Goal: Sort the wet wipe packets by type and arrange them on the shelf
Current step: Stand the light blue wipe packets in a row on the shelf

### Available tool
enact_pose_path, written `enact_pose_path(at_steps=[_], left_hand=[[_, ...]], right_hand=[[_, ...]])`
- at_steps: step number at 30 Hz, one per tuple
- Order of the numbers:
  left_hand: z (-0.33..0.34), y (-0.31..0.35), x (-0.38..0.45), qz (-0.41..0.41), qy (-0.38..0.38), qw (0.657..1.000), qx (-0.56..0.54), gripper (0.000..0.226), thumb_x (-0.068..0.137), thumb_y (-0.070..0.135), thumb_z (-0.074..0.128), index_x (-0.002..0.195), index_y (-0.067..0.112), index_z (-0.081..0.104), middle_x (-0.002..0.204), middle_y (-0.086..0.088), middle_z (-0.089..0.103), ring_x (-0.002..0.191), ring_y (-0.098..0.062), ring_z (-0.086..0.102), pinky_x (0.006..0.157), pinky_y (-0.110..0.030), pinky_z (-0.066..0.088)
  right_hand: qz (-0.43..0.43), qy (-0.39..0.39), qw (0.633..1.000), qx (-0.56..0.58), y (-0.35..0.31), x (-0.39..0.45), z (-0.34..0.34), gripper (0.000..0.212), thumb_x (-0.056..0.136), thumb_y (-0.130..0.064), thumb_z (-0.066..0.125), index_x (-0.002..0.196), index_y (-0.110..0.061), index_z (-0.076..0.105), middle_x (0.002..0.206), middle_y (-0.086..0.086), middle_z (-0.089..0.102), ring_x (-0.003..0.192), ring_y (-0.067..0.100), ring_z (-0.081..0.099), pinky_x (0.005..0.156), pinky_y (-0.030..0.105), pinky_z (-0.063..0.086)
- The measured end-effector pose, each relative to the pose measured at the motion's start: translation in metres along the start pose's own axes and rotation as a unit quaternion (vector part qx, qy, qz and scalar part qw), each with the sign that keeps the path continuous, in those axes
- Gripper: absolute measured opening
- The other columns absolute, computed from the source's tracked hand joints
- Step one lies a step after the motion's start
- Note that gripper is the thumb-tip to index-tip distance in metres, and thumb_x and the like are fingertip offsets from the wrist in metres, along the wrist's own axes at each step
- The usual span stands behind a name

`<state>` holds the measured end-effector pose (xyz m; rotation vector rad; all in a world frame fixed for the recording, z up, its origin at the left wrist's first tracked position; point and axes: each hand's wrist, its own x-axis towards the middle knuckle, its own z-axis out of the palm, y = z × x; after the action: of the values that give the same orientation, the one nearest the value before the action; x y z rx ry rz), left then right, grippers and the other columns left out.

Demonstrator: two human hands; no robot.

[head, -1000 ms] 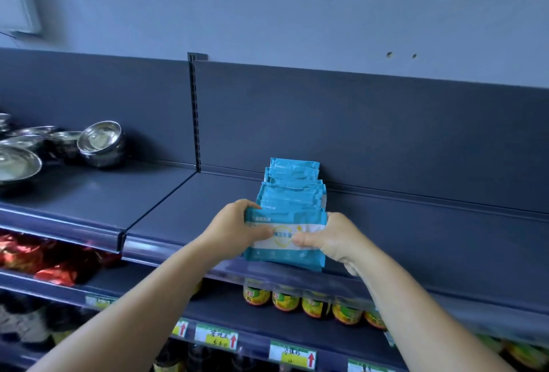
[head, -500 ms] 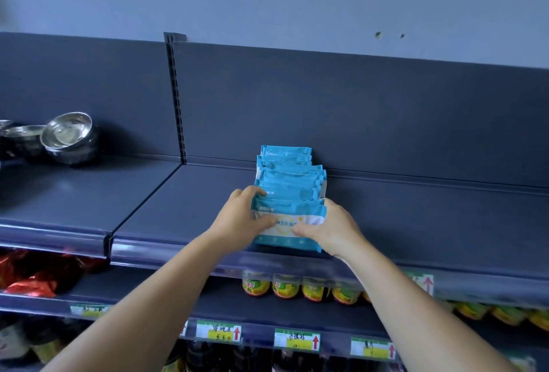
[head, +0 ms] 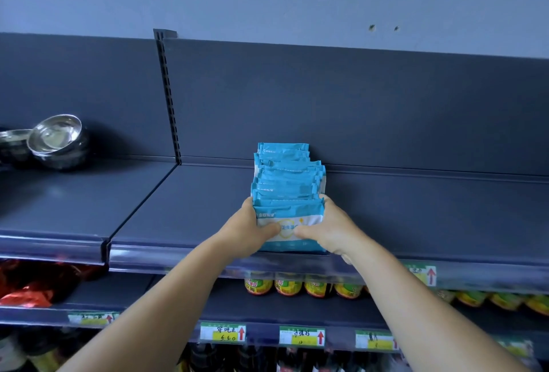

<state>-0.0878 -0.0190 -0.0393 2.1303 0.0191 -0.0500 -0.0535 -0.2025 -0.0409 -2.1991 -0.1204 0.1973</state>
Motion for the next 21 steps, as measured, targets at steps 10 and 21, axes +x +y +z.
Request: enact_pose_path(at_steps=[10, 21], left_hand=[[-0.009, -0.008, 0.002, 0.006, -0.022, 0.999, -0.041, 0.090, 0.076, 0.026, 0.079, 0.142, 0.027, 0.017, 0.104, 0.014, 0.066, 0.094, -0.004, 0.063, 0.090, -0.027, 0.049], [-0.019, -0.007, 0.002, 0.086, 0.009, 0.995, -0.041, 0.083, 0.088, 0.031, 0.067, 0.146, 0.039, 0.008, 0.129, 0.027, 0.038, 0.120, 0.006, 0.046, 0.095, -0.016, 0.040]], right_hand=[[0.007, -0.024, 0.999, 0.022, 0.002, 0.003, 0.003, 0.119, 0.045, -0.044, 0.081, 0.145, -0.033, 0.018, 0.125, -0.013, 0.059, 0.113, 0.011, 0.056, 0.099, 0.036, 0.047], [-0.005, 0.010, 0.998, 0.060, -0.008, -0.007, 0.013, 0.103, 0.070, -0.044, 0.079, 0.145, -0.040, 0.009, 0.133, -0.023, 0.041, 0.120, 0.009, 0.046, 0.098, 0.031, 0.044]])
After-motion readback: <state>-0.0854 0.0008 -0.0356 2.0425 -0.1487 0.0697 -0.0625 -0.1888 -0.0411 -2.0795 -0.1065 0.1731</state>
